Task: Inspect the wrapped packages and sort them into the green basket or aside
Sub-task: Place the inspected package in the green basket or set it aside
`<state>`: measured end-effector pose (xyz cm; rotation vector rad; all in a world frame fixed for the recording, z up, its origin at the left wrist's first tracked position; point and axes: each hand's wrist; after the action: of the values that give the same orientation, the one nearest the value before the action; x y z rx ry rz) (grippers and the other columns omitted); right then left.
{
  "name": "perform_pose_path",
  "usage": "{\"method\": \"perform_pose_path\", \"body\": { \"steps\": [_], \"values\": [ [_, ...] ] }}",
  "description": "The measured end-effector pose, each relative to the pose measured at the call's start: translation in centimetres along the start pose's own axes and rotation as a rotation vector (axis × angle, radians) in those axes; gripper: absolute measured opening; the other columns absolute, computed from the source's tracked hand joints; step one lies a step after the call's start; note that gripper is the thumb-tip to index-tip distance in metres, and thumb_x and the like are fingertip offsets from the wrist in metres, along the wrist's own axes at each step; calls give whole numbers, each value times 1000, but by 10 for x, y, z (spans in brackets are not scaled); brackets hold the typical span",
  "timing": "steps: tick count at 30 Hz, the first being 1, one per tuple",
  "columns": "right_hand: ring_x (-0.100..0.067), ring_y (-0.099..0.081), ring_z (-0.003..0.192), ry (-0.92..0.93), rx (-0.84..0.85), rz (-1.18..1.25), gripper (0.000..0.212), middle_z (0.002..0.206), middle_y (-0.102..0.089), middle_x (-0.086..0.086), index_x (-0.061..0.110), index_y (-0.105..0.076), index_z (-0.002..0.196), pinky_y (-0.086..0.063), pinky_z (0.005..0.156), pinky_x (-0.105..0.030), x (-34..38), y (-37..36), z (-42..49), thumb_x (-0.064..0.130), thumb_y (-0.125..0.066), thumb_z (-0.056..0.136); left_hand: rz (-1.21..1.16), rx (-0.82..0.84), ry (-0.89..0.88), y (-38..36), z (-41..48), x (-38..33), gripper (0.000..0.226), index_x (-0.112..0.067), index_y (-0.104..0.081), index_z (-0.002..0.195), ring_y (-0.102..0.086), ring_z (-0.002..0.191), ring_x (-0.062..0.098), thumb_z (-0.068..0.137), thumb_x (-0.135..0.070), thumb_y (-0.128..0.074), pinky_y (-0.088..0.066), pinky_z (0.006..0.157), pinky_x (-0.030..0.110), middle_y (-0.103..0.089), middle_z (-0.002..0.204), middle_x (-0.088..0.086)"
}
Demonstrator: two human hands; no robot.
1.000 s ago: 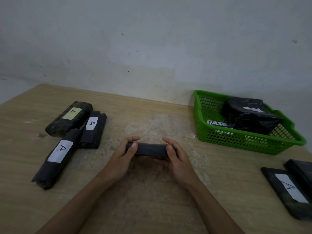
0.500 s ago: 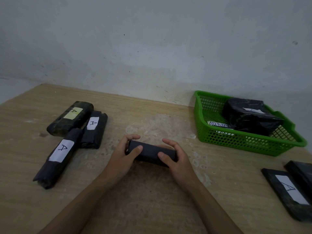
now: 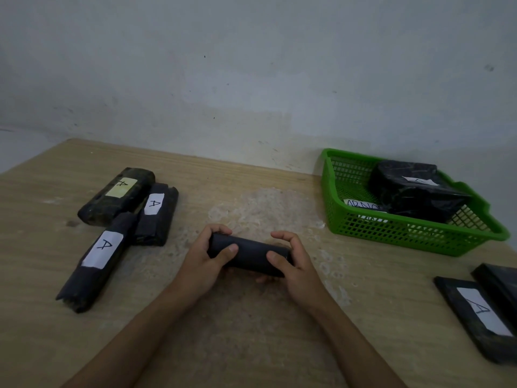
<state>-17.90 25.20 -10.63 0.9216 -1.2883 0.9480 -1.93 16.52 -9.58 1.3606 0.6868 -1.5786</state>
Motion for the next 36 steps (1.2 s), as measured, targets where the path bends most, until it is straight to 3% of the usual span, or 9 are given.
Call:
{"method": "perform_pose_path", "body": {
  "steps": [6, 11, 14, 17, 19, 22, 27, 32, 36],
  "values": [
    [-21, -66, 85, 72, 46, 15, 33, 99, -60, -11, 17, -40, 113, -58, 66, -36, 2, 0, -2, 2, -58, 90, -84, -9, 84, 3, 2, 0, 24, -31, -51, 105, -57, 91, 9, 88, -15, -60, -51, 72, 18, -55, 103, -2],
    [-9, -63, 85, 144, 3, -42, 38, 97, -62, -3, 15, -51, 107, -51, 71, -21, 2, 2, -1, 7, -72, 77, -156, -75, 227, 3, 5, -3, 17, -17, -65, 98, -59, 101, 25, 91, -28, -55, -50, 92, 48, -61, 102, 4],
    [-5, -61, 89, 147, -37, -25, 32, 97, -62, 1, 14, -57, 101, -50, 74, -19, 2, 0, 1, 14, -71, 72, -154, -81, 191, 1, 4, -6, 11, -10, -64, 92, -59, 95, 21, 91, -17, -56, -52, 85, 26, -61, 94, 3],
    [-15, -64, 96, 73, -72, 54, 27, 100, -65, 0, 14, -61, 100, -56, 81, -32, -1, -2, 3, 18, -73, 76, -45, -77, 71, -1, 0, -8, 8, -15, -62, 88, -56, 88, 5, 88, -8, -58, -44, 68, 3, -61, 94, -2],
    [-18, -64, 97, 78, -129, -2, 25, 99, -67, 2, 13, -63, 97, -55, 85, -36, -2, -3, 4, 22, -75, 77, 14, -34, -5, -4, -3, -7, 9, -16, -61, 87, -58, 86, 6, 86, -8, -62, -45, 71, 5, -62, 93, 0],
    [-12, -65, 91, 107, -194, -57, 19, 96, -69, 1, 11, -66, 93, -52, 81, -25, -2, -4, 5, 17, -76, 78, 106, -1, -91, -12, -9, -3, 10, -18, -59, 89, -59, 84, 7, 82, -17, -65, -47, 69, 11, -63, 91, -1],
    [-9, -66, 94, 84, -209, -97, 16, 97, -71, 5, 20, -70, 94, -51, 83, -21, -4, -2, 7, 16, -75, 79, 143, -7, -93, -13, -10, 1, 8, -17, -58, 90, -58, 82, 7, 86, -23, -62, -46, 70, 15, -62, 91, 0],
    [-18, -65, 106, 2, -143, 148, 17, 105, -73, -3, 19, -69, 103, -53, 89, -39, -3, -2, 7, 20, -66, 86, 87, 16, -19, -6, -4, 2, 13, -18, -59, 86, -56, 77, 1, 92, -26, -51, -43, 68, 9, -62, 87, 1],
    [-16, -67, 98, 26, -145, 86, 17, 103, -67, 1, 18, -68, 102, -58, 81, -37, 2, -4, 5, 12, -55, 92, 62, -14, 46, -4, 0, 4, 15, -16, -59, 86, -57, 79, 8, 94, -25, -51, -41, 66, 7, -62, 85, 3]
  ]
}}
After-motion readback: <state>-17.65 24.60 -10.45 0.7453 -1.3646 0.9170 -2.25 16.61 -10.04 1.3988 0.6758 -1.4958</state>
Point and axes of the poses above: each hand's wrist, its own z-axis towards the middle knuckle, its own y-axis out of the back of the hand, x = y × z
